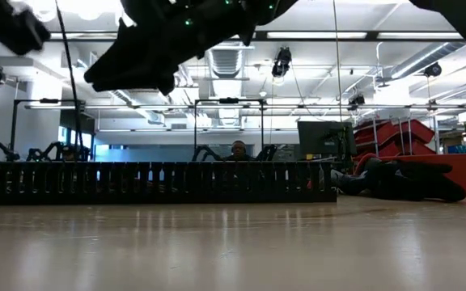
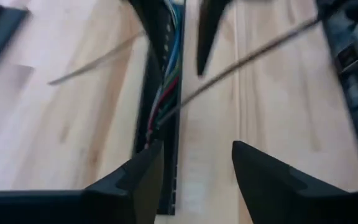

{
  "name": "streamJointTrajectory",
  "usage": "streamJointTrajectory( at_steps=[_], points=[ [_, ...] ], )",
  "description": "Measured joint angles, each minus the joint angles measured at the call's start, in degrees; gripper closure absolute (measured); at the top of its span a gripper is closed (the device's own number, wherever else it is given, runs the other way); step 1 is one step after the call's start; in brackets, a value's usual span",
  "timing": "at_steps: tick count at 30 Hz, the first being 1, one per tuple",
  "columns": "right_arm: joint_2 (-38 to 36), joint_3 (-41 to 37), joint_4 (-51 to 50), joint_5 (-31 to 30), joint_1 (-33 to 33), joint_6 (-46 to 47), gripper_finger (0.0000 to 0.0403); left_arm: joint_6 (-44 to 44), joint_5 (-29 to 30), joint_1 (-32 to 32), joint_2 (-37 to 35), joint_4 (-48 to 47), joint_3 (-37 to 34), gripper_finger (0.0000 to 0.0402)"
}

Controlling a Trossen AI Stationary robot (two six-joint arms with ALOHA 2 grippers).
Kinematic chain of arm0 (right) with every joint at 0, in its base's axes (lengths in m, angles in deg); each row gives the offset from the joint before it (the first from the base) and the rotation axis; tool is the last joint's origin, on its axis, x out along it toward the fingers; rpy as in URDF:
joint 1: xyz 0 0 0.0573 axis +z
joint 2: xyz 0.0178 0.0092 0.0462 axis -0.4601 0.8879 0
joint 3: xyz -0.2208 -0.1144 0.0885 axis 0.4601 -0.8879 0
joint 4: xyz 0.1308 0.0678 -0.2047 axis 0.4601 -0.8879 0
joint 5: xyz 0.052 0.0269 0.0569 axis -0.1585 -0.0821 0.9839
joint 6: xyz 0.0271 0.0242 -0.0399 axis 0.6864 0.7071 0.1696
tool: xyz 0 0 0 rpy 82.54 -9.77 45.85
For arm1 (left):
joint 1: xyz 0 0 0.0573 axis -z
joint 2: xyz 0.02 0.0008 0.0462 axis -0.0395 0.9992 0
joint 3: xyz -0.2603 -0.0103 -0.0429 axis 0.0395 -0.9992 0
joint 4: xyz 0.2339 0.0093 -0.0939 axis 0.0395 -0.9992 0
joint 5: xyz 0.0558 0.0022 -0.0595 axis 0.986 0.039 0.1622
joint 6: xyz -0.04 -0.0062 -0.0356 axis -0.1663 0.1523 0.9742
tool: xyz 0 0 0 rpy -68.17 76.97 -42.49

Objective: Ziptie cables
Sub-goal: Put the colored zip-tied cables into the black cable duct

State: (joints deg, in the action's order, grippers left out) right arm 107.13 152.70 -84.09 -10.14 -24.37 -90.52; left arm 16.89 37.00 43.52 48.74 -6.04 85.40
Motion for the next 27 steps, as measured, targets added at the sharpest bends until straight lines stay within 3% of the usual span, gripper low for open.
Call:
streamJointTrajectory(
  at_steps=[7, 10, 14, 20, 27],
  points=[
    [4.61, -0.64, 4.44, -1.68, -0.31, -0.34, 0.0290, -1.53, 0.13, -0.19, 1.56, 22.16, -14.74, 0.0249],
    [5.91, -0.66, 5.35, -1.62, -0.23, 0.19, 0.0297, -2.83, 2.79, -0.29, 1.75, 28.36, -19.22, 0.0261],
    [5.99, -0.60, 5.25, -1.62, -0.20, 2.13, 0.0305, -4.01, 7.46, -0.56, 1.47, 30.62, -22.13, 0.0273],
    [6.05, -0.60, 4.87, -1.62, -0.24, 2.82, 0.0315, -10.50, 7.54, -2.53, 2.20, 40.21, -24.32, 0.0289],
    [5.95, -0.60, 4.28, -1.59, -0.09, 4.84, 0.0327, -14.71, 7.43, -5.67, 2.38, 44.72, -24.51, 0.0315]
  ],
)
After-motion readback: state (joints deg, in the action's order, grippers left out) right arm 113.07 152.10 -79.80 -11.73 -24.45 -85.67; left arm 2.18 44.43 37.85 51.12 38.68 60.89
